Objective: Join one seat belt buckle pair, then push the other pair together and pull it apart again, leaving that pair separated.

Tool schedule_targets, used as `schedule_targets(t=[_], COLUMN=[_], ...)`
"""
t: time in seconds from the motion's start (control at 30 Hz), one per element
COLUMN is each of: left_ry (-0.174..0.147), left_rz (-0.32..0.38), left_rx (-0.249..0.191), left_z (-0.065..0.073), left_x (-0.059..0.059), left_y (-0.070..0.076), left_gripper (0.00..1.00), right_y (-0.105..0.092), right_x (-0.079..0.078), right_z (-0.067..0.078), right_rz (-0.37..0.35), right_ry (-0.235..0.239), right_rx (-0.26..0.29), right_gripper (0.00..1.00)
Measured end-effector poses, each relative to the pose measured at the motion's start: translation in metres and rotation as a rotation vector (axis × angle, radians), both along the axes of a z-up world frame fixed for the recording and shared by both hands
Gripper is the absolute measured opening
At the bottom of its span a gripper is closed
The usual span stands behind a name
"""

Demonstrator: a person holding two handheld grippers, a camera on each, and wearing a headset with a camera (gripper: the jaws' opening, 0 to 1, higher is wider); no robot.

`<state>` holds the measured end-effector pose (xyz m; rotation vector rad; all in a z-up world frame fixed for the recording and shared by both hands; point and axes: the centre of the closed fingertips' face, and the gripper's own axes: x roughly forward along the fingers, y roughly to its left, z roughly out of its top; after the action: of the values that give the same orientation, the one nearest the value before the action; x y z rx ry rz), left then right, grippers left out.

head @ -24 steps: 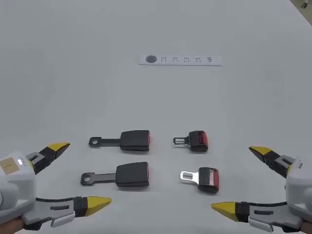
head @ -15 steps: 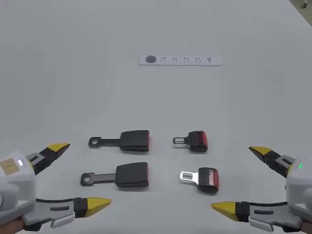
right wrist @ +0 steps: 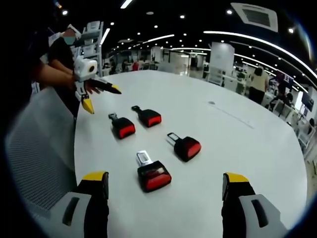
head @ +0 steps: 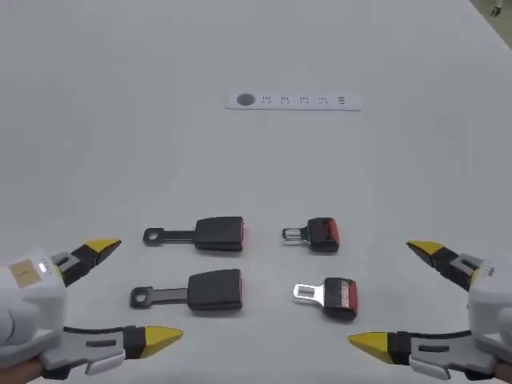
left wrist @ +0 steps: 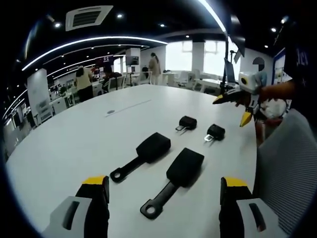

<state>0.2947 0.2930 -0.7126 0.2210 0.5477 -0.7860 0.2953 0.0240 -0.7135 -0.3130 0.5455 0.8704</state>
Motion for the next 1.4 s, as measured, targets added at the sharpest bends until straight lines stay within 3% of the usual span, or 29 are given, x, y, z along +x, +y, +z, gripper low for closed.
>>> schedule_targets(t=[0.27,0.33,0.4,0.6,0.8,1.4], left_ry=[0.019,0.026,0.030,0.049,0.066,0.169], left_rz=[-0.057,-0.084,-0.101,-0.163,-0.227,-0.432], left_rx=[0.022,0.029,0.037,0.059,0.096,0.184], left_z=[-0.006,-0.006,-0.008,-0.010,-0.013,-0.035], left_x=[0.003,0.004,0.001,-0.001,0.001,-0.002], left_y=[-0.009,-0.018,-0.016,-0.030,-0.037,-0.054], left_gripper=[0.89,0.85,0.82,0.70,0.60,0.45], right_y=[0.004,0.005,0.006,0.008,0.011,0.016], right_x=[0.001,0.001,0.001,0.001,0.001,-0.003], right_z=[-0.005,-0.007,-0.009,-0.014,-0.019,-0.041], right_rz=[0.061,0.080,0.095,0.148,0.204,0.368], right_ry=[0.007,0.011,0.019,0.032,0.043,0.106], right_rx=[-0.032,-0.040,-0.046,-0.074,-0.106,-0.181], right_gripper=[0.89,0.87,0.83,0.72,0.62,0.43])
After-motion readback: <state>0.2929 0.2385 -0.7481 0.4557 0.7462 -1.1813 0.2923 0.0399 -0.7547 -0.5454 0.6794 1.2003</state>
